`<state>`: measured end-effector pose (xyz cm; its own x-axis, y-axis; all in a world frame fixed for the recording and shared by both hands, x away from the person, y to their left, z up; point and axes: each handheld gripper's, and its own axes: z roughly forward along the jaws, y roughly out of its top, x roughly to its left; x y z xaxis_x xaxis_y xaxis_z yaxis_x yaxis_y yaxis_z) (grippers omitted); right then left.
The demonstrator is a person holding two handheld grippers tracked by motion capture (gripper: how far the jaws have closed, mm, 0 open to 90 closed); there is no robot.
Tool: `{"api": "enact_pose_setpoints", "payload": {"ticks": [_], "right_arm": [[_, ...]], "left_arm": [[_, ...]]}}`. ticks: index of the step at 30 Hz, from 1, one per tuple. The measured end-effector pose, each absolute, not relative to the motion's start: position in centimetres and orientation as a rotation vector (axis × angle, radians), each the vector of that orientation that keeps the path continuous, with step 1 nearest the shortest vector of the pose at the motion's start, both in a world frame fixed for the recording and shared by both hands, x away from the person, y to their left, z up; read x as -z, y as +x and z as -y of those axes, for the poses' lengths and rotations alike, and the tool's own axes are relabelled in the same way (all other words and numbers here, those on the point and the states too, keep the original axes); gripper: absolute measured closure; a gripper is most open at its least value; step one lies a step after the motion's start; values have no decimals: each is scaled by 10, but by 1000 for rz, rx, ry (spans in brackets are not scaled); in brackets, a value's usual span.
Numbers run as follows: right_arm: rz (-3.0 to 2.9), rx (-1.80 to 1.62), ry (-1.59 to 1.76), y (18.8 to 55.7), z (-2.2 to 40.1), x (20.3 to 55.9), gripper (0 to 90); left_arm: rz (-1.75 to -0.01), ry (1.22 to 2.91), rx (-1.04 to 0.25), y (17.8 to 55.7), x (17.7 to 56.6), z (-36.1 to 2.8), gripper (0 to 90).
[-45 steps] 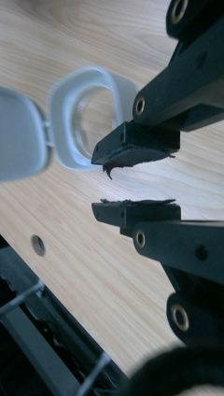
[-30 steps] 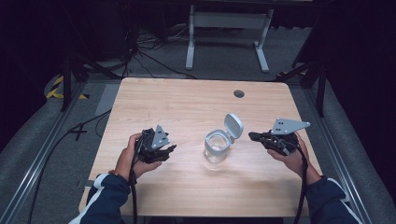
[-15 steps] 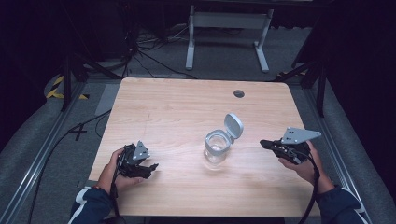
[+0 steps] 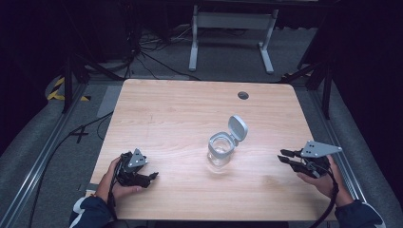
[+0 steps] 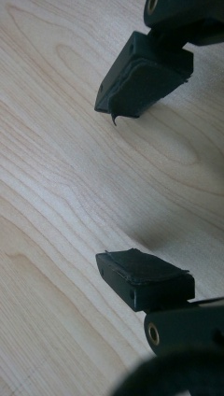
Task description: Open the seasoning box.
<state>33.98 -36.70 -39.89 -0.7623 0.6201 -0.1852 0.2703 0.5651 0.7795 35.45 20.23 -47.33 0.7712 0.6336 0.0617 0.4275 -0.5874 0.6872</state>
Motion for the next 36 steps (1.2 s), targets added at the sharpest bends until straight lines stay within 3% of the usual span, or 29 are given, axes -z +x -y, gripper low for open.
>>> {"api": "enact_pose_setpoints", "payload": {"ticks": [6, 18, 36], "right_arm": [[-2391, -1030, 760, 326, 395, 421, 546], [-2376, -1042, 987, 310, 430, 465, 313], [-2369, -1049, 1017, 311, 431, 466, 283]], "left_arm": [[-833, 2215, -332, 357, 480, -210, 189], [-866, 2208, -343, 355, 480, -209, 176], [-873, 2198, -357, 354, 481, -209, 176]]}}
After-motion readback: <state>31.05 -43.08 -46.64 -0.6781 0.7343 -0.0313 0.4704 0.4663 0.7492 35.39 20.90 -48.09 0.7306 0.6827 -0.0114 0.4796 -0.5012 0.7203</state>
